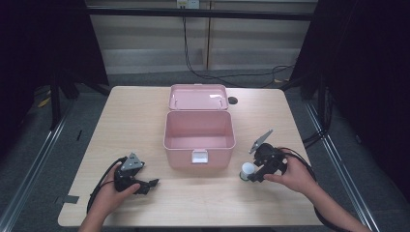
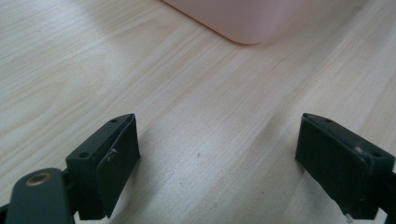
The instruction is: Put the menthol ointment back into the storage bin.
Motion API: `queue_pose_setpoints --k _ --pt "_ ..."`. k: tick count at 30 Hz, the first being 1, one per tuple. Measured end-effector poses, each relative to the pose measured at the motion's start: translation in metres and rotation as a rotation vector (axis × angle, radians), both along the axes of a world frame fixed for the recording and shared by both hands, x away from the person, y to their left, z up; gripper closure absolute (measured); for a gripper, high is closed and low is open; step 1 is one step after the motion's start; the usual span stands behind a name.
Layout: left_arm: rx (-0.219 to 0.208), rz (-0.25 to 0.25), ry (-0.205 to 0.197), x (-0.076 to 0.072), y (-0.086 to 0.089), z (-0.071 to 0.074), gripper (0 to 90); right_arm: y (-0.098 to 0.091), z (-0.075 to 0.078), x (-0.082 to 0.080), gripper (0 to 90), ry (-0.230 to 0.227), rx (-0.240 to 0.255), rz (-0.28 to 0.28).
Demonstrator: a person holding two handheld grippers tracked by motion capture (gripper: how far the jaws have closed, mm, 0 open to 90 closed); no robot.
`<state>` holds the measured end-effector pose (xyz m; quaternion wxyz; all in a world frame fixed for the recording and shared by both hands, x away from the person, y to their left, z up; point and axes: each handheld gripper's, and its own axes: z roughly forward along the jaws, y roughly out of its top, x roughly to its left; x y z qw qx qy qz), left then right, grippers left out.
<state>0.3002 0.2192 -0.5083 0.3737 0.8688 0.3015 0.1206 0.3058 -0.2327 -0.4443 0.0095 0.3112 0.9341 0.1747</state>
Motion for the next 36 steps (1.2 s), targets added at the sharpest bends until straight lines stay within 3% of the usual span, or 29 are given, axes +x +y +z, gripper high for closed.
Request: queue_pose_setpoints --k 11,22,29,36 --pt "0.000 0.000 0.000 0.000 0.000 0.000 12.9 0.009 0.005 0.006 38.1 0.027 -0.042 0.027" --pt "-0.002 0.001 0.002 0.000 0.000 0.000 12.9 0.015 0.008 0.010 39.0 0.055 -0.073 0.019" --pt "-0.002 0.001 0.002 0.000 0.000 0.000 12.9 0.026 0.008 0.011 39.5 0.051 -0.080 0.041" --pt "-0.002 0.001 0.002 0.000 0.000 0.000 12.9 0.031 0.007 0.014 46.2 0.048 -0.092 0.066"
